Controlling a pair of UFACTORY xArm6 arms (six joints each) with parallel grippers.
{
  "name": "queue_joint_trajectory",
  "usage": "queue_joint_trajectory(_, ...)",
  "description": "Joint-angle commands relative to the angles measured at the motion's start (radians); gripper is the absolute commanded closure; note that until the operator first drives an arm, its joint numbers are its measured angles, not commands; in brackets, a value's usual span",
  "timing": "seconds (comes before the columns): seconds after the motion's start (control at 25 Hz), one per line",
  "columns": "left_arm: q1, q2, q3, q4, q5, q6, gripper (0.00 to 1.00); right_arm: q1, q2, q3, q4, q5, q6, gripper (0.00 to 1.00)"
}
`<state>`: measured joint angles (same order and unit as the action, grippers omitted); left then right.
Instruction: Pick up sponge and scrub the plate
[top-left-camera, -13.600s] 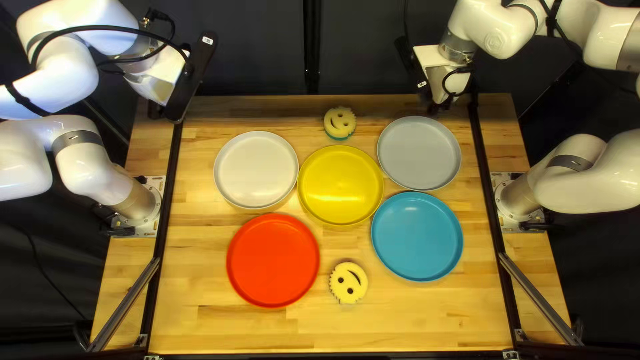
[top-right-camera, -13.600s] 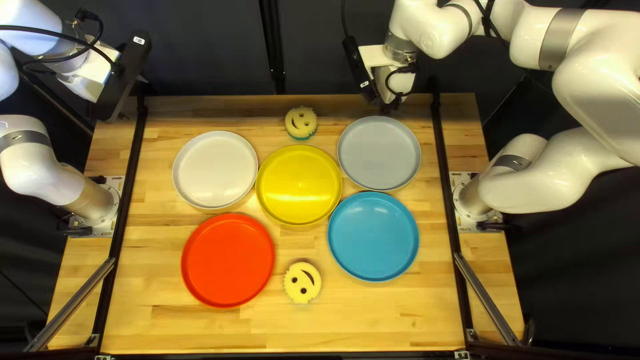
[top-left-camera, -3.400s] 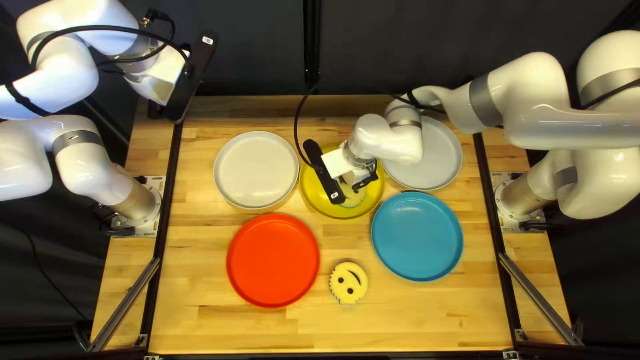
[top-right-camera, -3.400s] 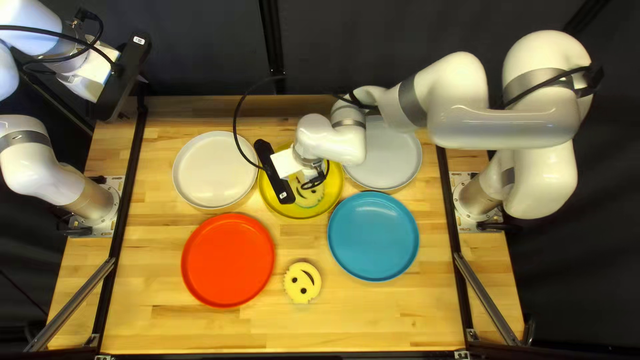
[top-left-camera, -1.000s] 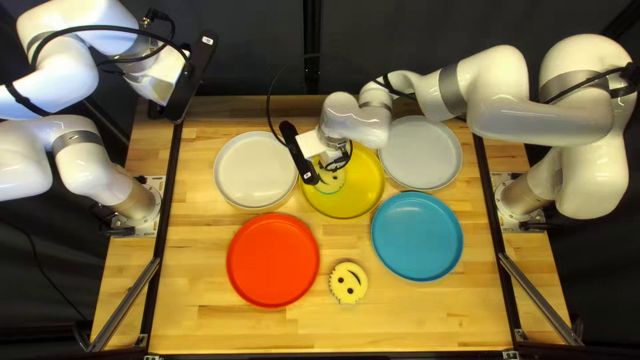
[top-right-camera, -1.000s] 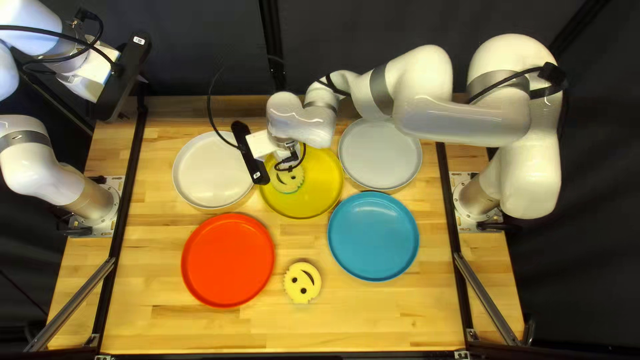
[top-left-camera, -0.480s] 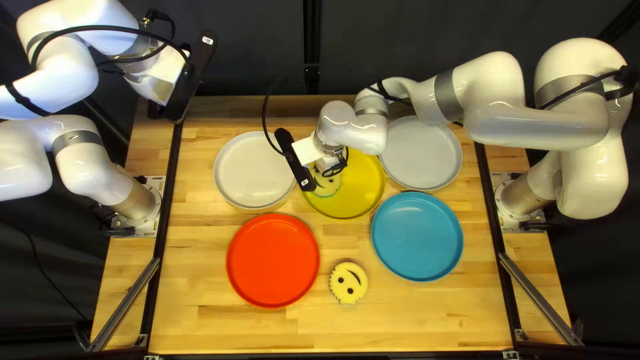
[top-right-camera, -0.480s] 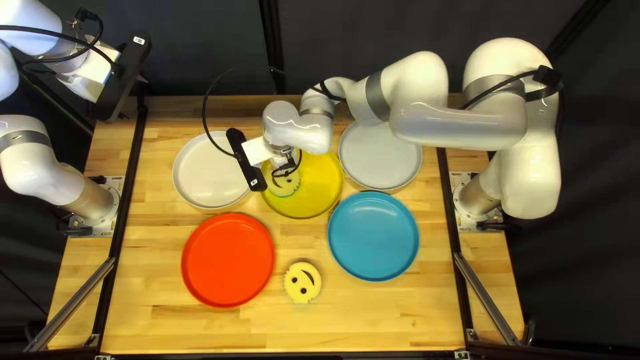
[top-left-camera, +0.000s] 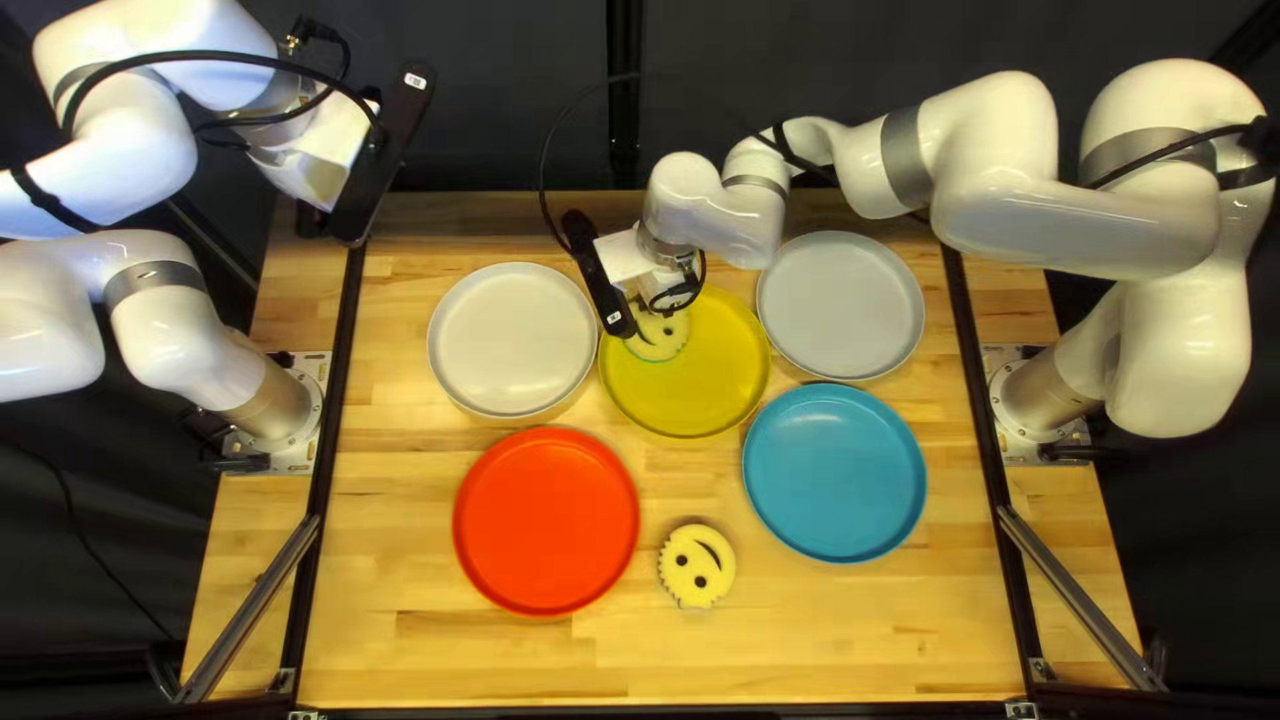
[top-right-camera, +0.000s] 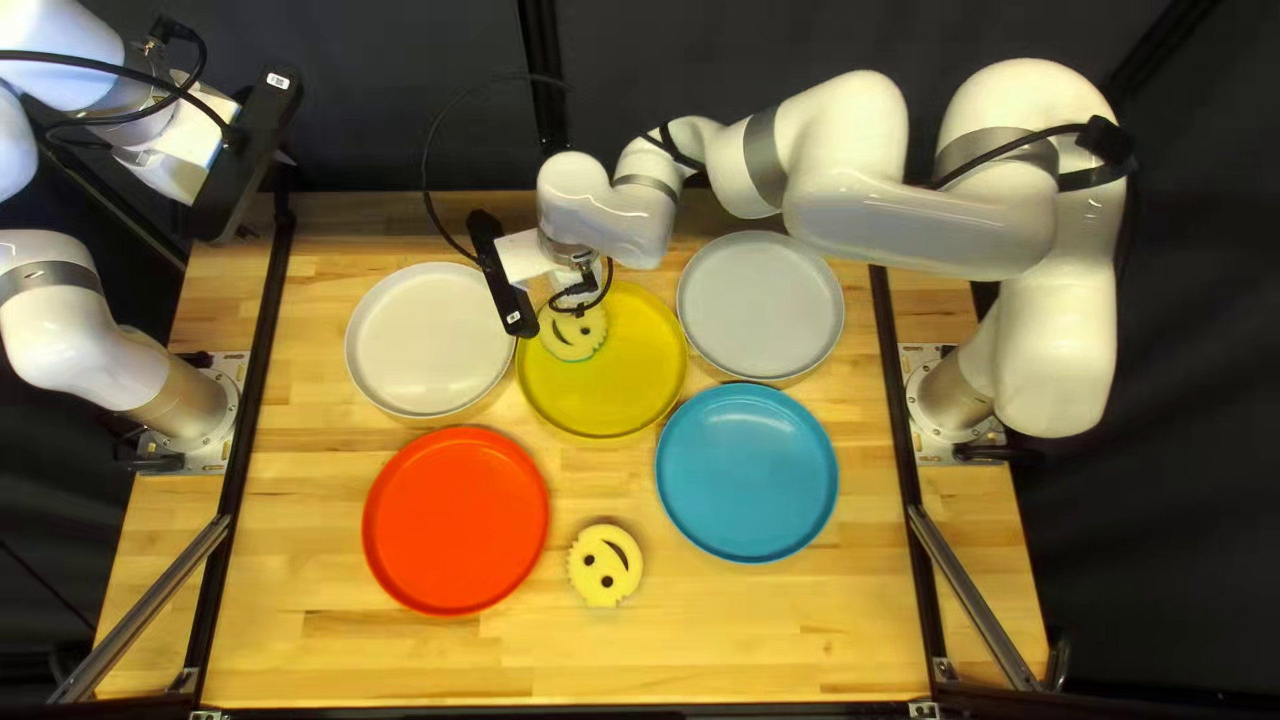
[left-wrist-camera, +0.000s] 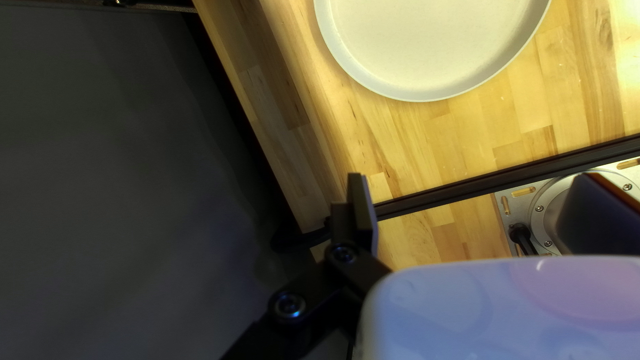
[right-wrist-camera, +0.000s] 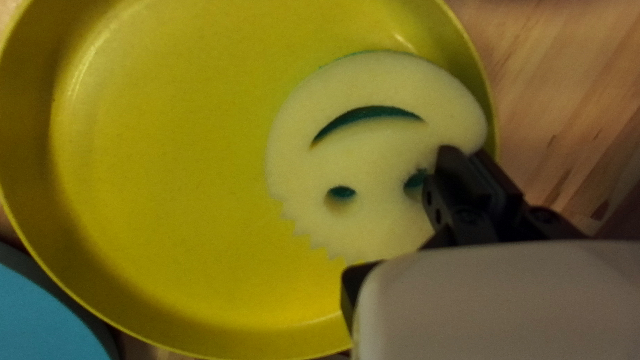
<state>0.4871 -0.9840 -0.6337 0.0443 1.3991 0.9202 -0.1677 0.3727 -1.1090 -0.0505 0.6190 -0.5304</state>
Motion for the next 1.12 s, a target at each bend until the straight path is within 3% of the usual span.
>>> queue_joint_trajectory(0.04, 0.000, 0.000, 0.000, 0.000, 0.000, 0.000, 0.00, 0.061, -0.023, 0.041, -0.036, -0.030, 0.066, 1.00)
queue_joint_trajectory(0.48, 0.000, 0.000, 0.000, 0.000, 0.000, 0.000, 0.00, 0.131, -0.033, 0.070, -0.076, -0.056, 0.121, 1.00)
queue_joint_trajectory(0.92, 0.000, 0.000, 0.000, 0.000, 0.000, 0.000, 0.00, -0.038, 0.017, 0.000, 0.006, -0.022, -0.060, 1.00)
queue_joint_trajectory(1.12, 0.000, 0.000, 0.000, 0.000, 0.000, 0.000, 0.00, -0.074, 0.027, -0.019, 0.026, 0.001, -0.088, 1.00)
